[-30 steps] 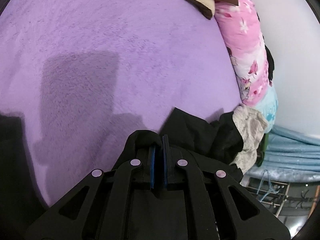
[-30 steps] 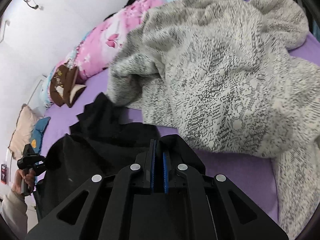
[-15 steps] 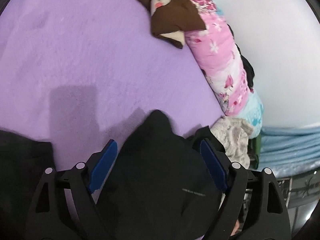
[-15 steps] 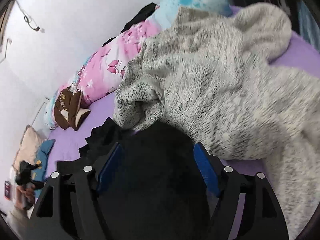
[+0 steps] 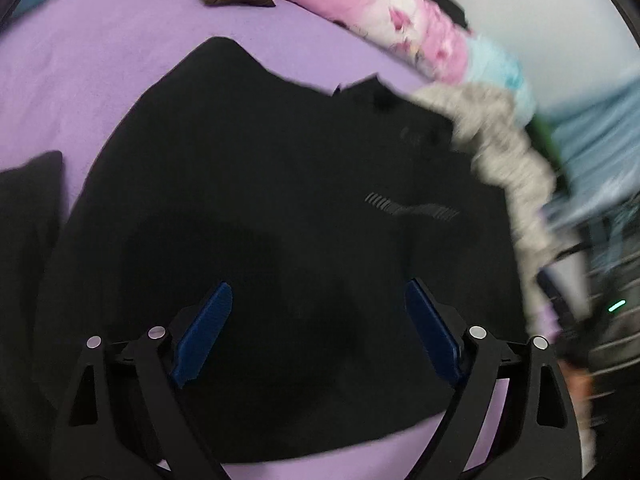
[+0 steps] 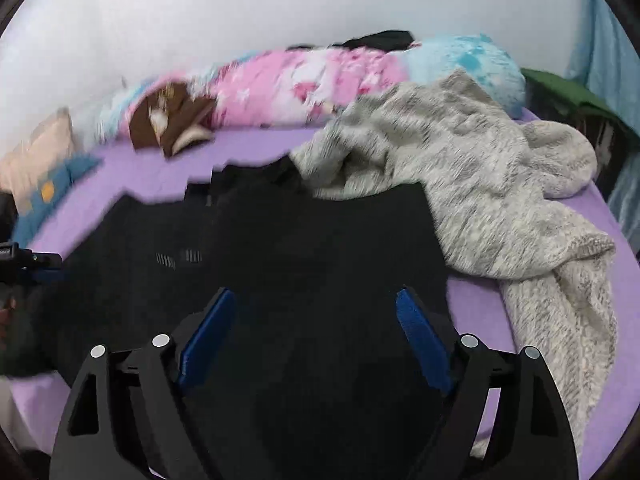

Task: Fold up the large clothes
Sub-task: 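Lower the hem onto the jacket and open both grippers, then lift both open grippers away from the folded jacket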

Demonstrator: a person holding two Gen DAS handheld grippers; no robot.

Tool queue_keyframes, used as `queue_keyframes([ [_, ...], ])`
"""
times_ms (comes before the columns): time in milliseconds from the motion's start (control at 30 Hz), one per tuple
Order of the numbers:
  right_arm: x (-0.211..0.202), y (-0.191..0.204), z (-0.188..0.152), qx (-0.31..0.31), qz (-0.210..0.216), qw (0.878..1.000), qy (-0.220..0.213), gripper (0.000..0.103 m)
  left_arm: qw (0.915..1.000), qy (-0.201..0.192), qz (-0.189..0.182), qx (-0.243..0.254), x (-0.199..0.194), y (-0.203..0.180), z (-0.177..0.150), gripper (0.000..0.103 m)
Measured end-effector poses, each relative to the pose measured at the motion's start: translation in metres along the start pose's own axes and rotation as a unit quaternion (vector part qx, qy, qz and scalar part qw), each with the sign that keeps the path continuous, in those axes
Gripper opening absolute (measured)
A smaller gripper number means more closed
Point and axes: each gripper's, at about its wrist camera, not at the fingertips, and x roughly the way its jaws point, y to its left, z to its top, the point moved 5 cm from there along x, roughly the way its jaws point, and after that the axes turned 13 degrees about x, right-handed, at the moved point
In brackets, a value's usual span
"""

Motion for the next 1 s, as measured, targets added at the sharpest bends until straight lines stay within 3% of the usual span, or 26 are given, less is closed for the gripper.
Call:
queue_keyframes([
  [33, 0.003, 0.001, -0.005, -0.005, -0.006, 1.0, 0.004, 0.082, 0.9996, 0.001, 0.027, -0.002, 0.01, 0.002, -0.008, 0.084],
  [167, 0.03, -0.025, -0.029, -0.009, -0.062, 0.998, 0.032, 0.084, 0.9988, 0.0, 0.042, -0.024, 0.022, 0.025, -0.02, 0.075],
  [233, 0.044, -0.051, -0.041, 0.019, -0.065, 0.996, 0.052, 0.093, 0.9988, 0.001, 0.035, -0.035, 0.026, 0.038, -0.022, 0.069],
  [300, 0.057, -0.074, -0.054, 0.056, -0.043, 0.995, 0.073, 0.093, 0.9981, 0.0, 0.03, -0.054, 0.029, 0.054, -0.025, 0.063],
  [367, 0.06, -0.083, -0.061, 0.077, -0.025, 0.994, 0.069, 0.094, 0.9973, 0.0, 0.006, -0.073, 0.037, 0.067, -0.029, 0.062],
  [467, 0.059, -0.079, -0.062, 0.059, -0.054, 0.995, 0.058, 0.096, 0.9976, -0.007, -0.004, -0.069, 0.042, 0.07, -0.032, 0.061],
  [600, 0.055, -0.081, -0.06, 0.067, -0.052, 0.994, 0.074, 0.096, 0.998, -0.005, -0.008, -0.062, 0.04, 0.064, -0.029, 0.066],
  [700, 0.038, -0.079, -0.06, 0.07, -0.058, 0.993, 0.075, 0.096, 0.9973, -0.002, -0.021, -0.07, 0.028, 0.061, -0.027, 0.078],
  [833, -0.002, -0.076, -0.052, 0.088, -0.048, 0.993, 0.055, 0.096, 0.9985, -0.01, 0.008, -0.053, 0.001, 0.051, -0.021, 0.09],
  [1000, -0.07, -0.058, -0.049, 0.077, -0.033, 0.996, 0.025, 0.096, 0.9981, -0.036, 0.048, -0.009, -0.052, 0.03, -0.02, 0.092],
])
